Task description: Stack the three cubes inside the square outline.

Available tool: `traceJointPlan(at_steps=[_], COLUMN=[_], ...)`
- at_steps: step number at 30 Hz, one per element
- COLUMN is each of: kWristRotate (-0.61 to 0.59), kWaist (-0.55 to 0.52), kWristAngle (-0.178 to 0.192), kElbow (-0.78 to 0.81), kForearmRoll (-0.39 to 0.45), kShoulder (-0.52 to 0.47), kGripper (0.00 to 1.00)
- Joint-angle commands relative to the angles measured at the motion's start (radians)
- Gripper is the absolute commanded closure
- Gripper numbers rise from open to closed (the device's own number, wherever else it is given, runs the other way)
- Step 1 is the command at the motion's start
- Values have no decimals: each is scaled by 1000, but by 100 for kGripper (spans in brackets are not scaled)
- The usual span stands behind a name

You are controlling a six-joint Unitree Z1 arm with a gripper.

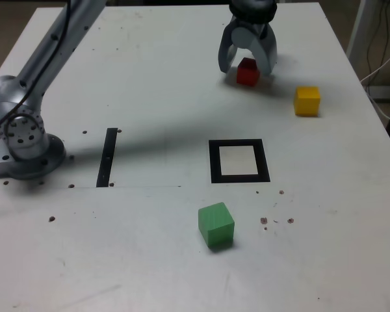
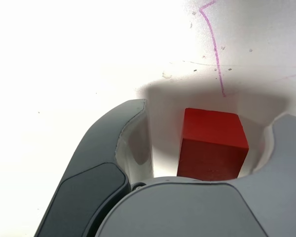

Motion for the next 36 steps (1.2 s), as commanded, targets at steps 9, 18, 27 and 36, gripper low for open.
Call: traceJointPlan(at_steps=[9,18,27,36], kWristRotate=[11,14,9,-46], kWaist=[-14,-20,-26,-44], kWristAngle=[-2,-7,-15,-19], kElbow=[-9,-17,-20,12], kForearmRoll=[5,16,30,61], kShoulder=[1,-4,-17,-79], kGripper=[71,72,72,72])
